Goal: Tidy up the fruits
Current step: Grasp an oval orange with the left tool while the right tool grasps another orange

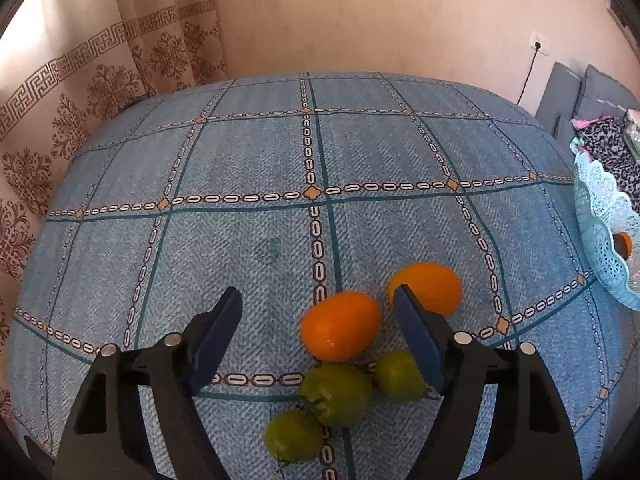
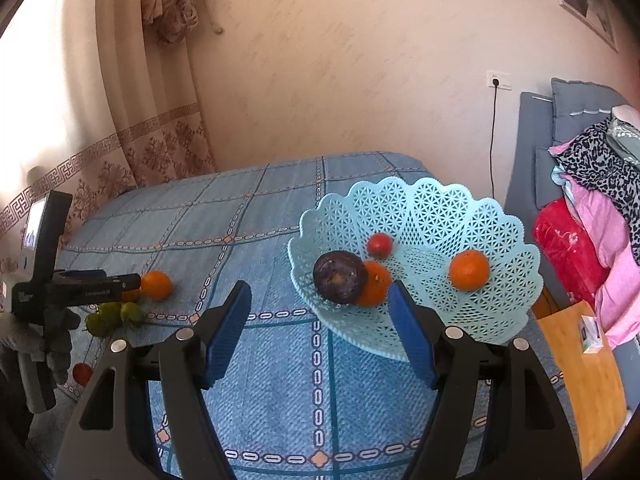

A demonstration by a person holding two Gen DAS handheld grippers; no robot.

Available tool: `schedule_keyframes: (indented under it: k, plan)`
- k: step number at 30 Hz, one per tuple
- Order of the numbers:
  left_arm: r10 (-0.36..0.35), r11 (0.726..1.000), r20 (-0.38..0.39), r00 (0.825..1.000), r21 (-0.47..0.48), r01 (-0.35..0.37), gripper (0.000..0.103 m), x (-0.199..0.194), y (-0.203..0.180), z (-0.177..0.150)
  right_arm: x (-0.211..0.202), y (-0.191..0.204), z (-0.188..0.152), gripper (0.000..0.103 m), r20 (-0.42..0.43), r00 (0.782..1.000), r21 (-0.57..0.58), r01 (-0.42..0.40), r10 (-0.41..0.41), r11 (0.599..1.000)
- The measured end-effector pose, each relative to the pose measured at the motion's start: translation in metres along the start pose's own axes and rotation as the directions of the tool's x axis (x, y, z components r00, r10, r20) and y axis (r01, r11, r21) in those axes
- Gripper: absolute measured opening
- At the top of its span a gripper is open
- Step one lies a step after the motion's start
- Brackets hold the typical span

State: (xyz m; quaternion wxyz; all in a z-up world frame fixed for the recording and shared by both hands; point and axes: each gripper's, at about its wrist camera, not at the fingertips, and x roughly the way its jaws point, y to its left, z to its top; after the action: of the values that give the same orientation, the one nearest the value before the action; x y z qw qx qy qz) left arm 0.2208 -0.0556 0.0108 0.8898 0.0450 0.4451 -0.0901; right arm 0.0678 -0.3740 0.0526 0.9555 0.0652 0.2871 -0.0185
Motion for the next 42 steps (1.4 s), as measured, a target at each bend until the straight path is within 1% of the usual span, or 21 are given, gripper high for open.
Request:
schedule_keyframes:
  k: [2,4,8,10,12,15,18,20,22,27,30,32,34,38,41,42]
  plan:
    - [-0.015,1.0,-0.004,1.0,-0.001,0.015,0.071,0.0,0.001,0.0,0.0,0.003,-0.001,0.072,-0.004,1.0,-0.006,-0.003,0.003,1.0]
    - [-0.032,0.999,-0.006,0.999,0.004,0.032,0.07,0.0,0.003,-0.001,0.001,0.004,-0.002,0.072,-0.007,1.0,-0.011,-0.008,0.008,1.0]
    - [-0.04,0.999,-0.012,0.999,0.005,0.04,0.071,-0.001,0.006,-0.008,0.002,0.005,-0.003,0.072,-0.014,1.0,-0.016,-0.013,0.013,1.0]
    - [-0.06,0.998,-0.012,0.998,-0.007,0.06,0.073,-0.001,0.011,-0.011,0.004,0.007,-0.004,0.072,-0.02,1.0,-0.017,-0.014,0.013,1.0]
    - [-0.059,0.998,-0.008,0.998,-0.013,0.059,0.073,-0.002,0.012,-0.012,0.005,0.008,-0.005,0.072,-0.025,1.0,-0.021,-0.015,0.014,1.0]
    - [-0.052,0.999,-0.012,0.999,0.011,0.052,0.073,-0.001,0.008,-0.012,0.006,0.012,-0.006,0.072,-0.031,0.999,-0.031,-0.02,0.019,0.999]
    - [-0.072,0.997,-0.025,0.997,0.027,0.073,0.063,0.004,0.003,-0.013,0.006,0.017,-0.007,0.072,-0.035,0.999,-0.042,-0.028,0.026,0.999]
    - [-0.099,0.995,-0.027,0.995,0.02,0.1,0.05,0.005,0.002,-0.014,0.006,0.018,-0.009,0.072,-0.042,0.999,-0.04,-0.036,0.034,0.999]
    - [-0.152,0.988,-0.032,0.988,0.006,0.152,0.041,0.005,0.004,-0.013,0.006,0.02,-0.01,0.072,-0.045,0.999,-0.048,-0.03,0.028,0.998]
    - [-0.172,0.985,-0.007,0.985,0.007,0.172,0.041,0.0,0.005,-0.017,0.007,0.024,-0.006,0.072,-0.051,0.998,-0.046,-0.028,0.026,0.999]
    - [-0.143,0.99,0.031,0.989,0.012,0.142,0.041,-0.009,0.008,-0.018,0.006,0.029,-0.002,0.072,-0.031,1.0,-0.06,-0.008,0.006,0.998]
    - [-0.115,0.993,0.073,0.991,0.014,0.115,0.041,-0.02,0.011,-0.016,0.008,0.035,0.002,0.072,-0.033,0.999,-0.064,-0.021,0.019,0.998]
    - [-0.103,0.995,0.103,0.989,0.006,0.103,0.041,-0.028,0.017,-0.013,0.013,0.043,0.006,0.072,-0.051,0.998,-0.066,-0.048,0.045,0.997]
    - [-0.053,0.998,0.16,0.986,-0.011,0.056,0.041,-0.042,0.022,-0.009,0.027,0.065,0.011,0.072,-0.094,0.99,-0.077,-0.114,0.106,0.991]
    - [-0.009,0.999,0.195,0.981,-0.033,0.016,0.041,-0.051,0.029,-0.009,0.043,0.082,0.014,0.072,-0.144,0.977,-0.068,-0.17,0.159,0.983]
    - [0.003,0.999,0.2,0.98,-0.039,0.005,0.041,-0.053,0.031,-0.01,0.052,0.089,0.014,0.072,-0.17,0.969,-0.057,-0.191,0.179,0.98]
